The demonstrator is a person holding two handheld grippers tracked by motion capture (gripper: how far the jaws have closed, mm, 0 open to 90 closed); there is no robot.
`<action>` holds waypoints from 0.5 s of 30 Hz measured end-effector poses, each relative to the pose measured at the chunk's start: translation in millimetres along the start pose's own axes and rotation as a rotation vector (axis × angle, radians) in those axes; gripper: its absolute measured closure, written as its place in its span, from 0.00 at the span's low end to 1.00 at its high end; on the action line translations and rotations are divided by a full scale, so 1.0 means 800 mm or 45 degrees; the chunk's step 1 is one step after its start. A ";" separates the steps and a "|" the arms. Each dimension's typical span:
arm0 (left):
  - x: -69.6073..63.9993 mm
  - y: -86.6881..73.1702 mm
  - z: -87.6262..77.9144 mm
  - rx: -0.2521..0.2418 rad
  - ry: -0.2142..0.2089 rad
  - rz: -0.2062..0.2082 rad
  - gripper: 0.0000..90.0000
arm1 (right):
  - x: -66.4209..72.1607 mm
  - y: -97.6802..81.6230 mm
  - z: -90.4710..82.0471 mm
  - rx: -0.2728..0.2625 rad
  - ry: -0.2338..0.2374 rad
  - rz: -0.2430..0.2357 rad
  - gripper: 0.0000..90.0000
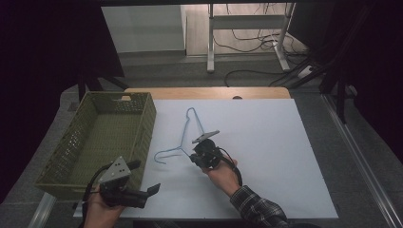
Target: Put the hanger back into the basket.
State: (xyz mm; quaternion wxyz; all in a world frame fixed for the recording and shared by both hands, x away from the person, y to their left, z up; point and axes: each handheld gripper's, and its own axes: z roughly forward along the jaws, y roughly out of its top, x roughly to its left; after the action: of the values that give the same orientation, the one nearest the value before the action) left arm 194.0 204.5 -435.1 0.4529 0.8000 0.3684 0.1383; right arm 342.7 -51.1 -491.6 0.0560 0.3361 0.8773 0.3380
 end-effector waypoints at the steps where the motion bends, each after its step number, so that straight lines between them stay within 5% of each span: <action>1: -0.003 0.001 0.003 -0.008 -0.020 -0.006 0.00 | 0.000 0.000 -0.001 -0.002 0.002 0.001 0.96; 7: -0.016 0.004 0.034 0.012 -0.106 -0.050 0.00 | -0.001 0.002 -0.003 -0.006 0.012 0.005 0.96; 11: -0.025 0.005 0.058 0.056 -0.082 -0.029 0.03 | -0.001 0.003 -0.005 -0.005 0.014 0.003 0.96; 15: -0.025 0.005 0.074 0.049 -0.068 -0.089 0.11 | -0.002 0.004 -0.008 -0.009 0.019 0.006 0.96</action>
State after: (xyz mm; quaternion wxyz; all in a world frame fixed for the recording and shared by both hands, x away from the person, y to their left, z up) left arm 214.7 152.5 -462.3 0.4517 0.7986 0.3866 0.0938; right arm 343.5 -53.7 -484.9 0.0500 0.3355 0.8757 0.3435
